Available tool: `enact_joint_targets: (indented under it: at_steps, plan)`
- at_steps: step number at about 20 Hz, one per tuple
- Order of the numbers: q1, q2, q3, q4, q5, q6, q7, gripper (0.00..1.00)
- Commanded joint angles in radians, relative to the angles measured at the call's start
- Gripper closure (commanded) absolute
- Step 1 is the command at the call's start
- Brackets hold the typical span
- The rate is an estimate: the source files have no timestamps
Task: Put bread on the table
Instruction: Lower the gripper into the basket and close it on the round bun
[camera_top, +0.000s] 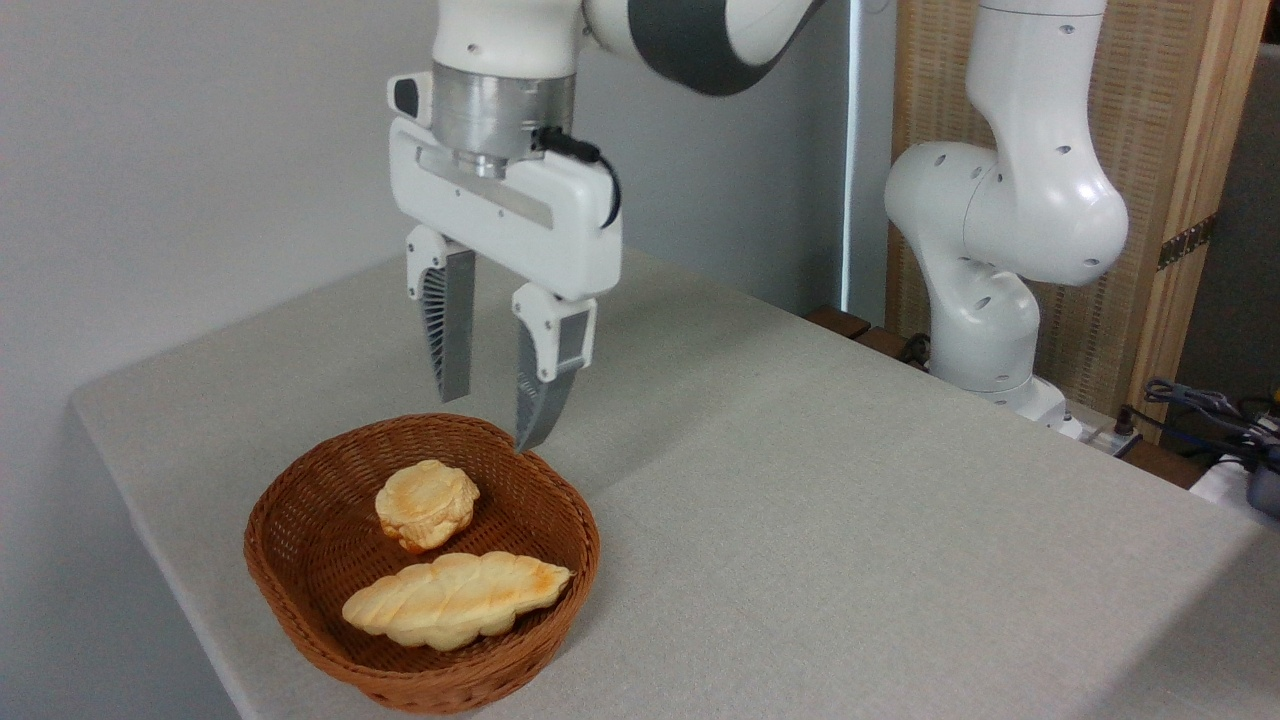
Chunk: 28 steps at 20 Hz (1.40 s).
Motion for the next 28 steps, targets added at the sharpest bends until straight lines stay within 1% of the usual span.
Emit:
enact_joint_targets:
  at_steps: [1,5,8,10,14,16,19,21,28]
  plan:
    - [-0.045,0.05,-0.002,-0.02,-0.02,0.09,0.021,0.0]
    - [-0.082,0.095,-0.006,-0.047,-0.02,0.152,0.041,0.0]
    - [-0.114,0.121,-0.006,-0.059,-0.02,0.165,0.041,0.0]
    - [-0.12,0.133,-0.007,-0.061,-0.02,0.168,0.041,0.0]
    - [-0.148,0.159,-0.007,-0.061,-0.02,0.177,0.041,0.0]
    - [-0.149,0.17,-0.007,-0.061,-0.02,0.185,0.041,0.0]
    - [-0.151,0.187,-0.01,-0.061,-0.022,0.226,0.041,0.0]
    - [-0.163,0.193,-0.009,-0.061,-0.022,0.229,0.041,0.0]
    - [-0.166,0.208,-0.01,-0.061,-0.016,0.235,0.041,0.0]
